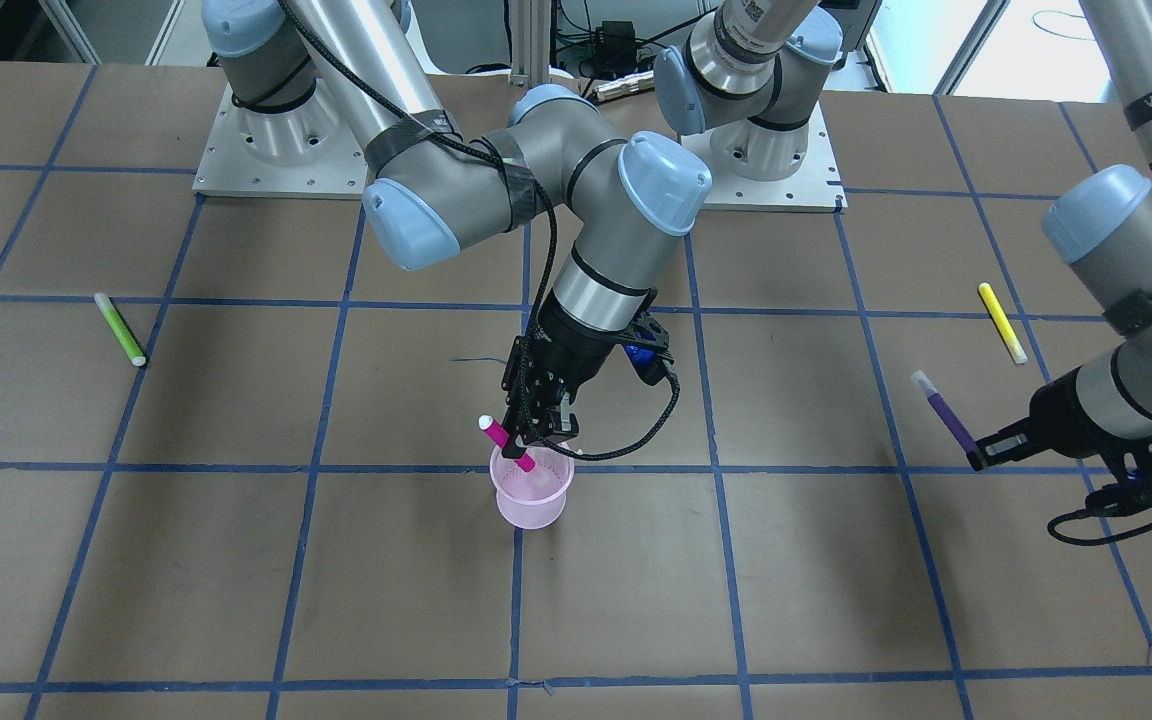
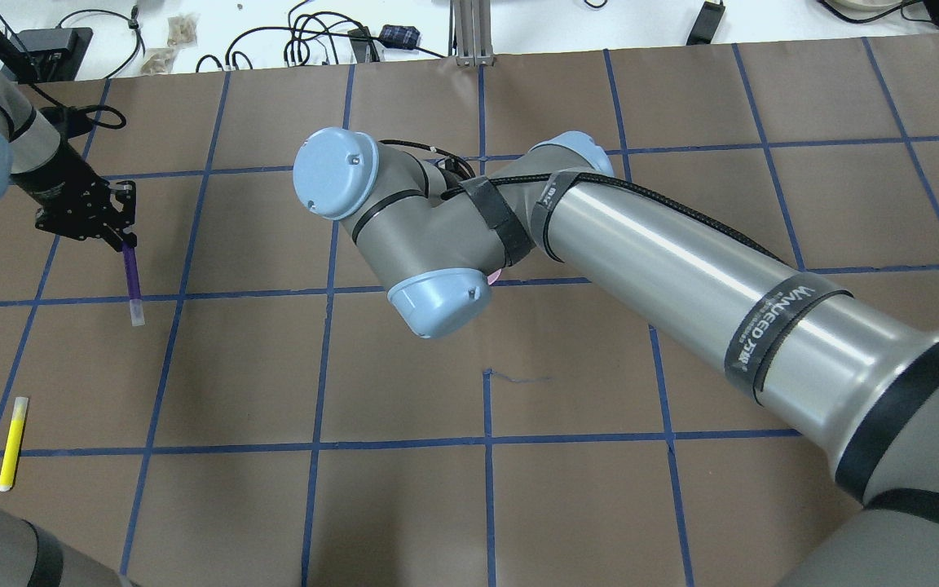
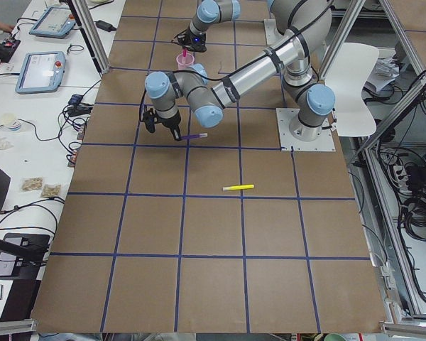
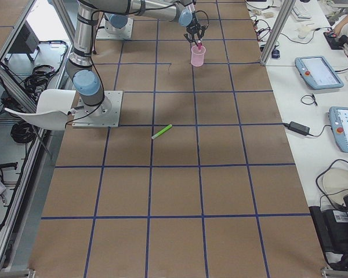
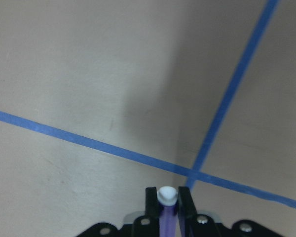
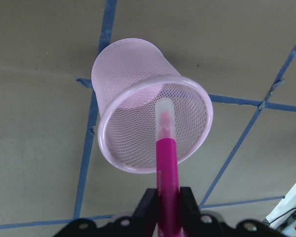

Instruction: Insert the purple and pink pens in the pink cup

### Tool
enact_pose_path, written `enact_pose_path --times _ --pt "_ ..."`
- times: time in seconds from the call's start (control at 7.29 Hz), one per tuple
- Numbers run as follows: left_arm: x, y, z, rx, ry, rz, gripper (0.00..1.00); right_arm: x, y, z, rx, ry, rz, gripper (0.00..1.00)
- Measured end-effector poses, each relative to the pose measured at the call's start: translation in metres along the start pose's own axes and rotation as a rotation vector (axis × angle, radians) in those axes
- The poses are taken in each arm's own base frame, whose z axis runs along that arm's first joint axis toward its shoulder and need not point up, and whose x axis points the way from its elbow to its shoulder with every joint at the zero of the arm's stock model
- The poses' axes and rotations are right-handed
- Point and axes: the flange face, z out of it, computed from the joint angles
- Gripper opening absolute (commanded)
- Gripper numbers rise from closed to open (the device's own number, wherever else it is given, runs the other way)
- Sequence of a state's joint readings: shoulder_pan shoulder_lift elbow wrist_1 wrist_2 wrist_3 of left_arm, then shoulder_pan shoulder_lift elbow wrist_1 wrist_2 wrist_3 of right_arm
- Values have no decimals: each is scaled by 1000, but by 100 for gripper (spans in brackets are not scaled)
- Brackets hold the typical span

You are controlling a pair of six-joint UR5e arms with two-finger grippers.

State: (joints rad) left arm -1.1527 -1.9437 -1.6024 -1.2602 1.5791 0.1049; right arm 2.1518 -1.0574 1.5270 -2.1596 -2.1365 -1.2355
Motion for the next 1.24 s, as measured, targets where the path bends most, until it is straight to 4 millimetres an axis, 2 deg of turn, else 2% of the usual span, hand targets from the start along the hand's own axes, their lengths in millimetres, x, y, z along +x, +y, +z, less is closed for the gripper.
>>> enact_pose_path --times 0.14,0.27,0.41,0.55,0.69,0.82,1.1,1.24 --pt "12 5 -16 28 -7 12 0 1 0 1 2 -1 1 84" --pt "19 10 -27 51 -13 20 0 3 6 -1 4 0 10 95" --pt "23 13 -36 70 -14 26 0 7 16 -6 6 8 24 93" --pt "27 15 -43 86 -13 32 0 14 36 -13 12 17 54 94" --pt "40 18 -52 108 -17 50 0 23 70 -19 45 14 108 94" --pt "66 26 -65 145 -24 71 0 33 113 -21 111 0 180 93" --pt "132 44 -88 234 -15 72 0 45 211 -21 249 -40 345 94" --pt "168 55 -92 269 -1 60 0 41 258 -22 310 -89 415 95"
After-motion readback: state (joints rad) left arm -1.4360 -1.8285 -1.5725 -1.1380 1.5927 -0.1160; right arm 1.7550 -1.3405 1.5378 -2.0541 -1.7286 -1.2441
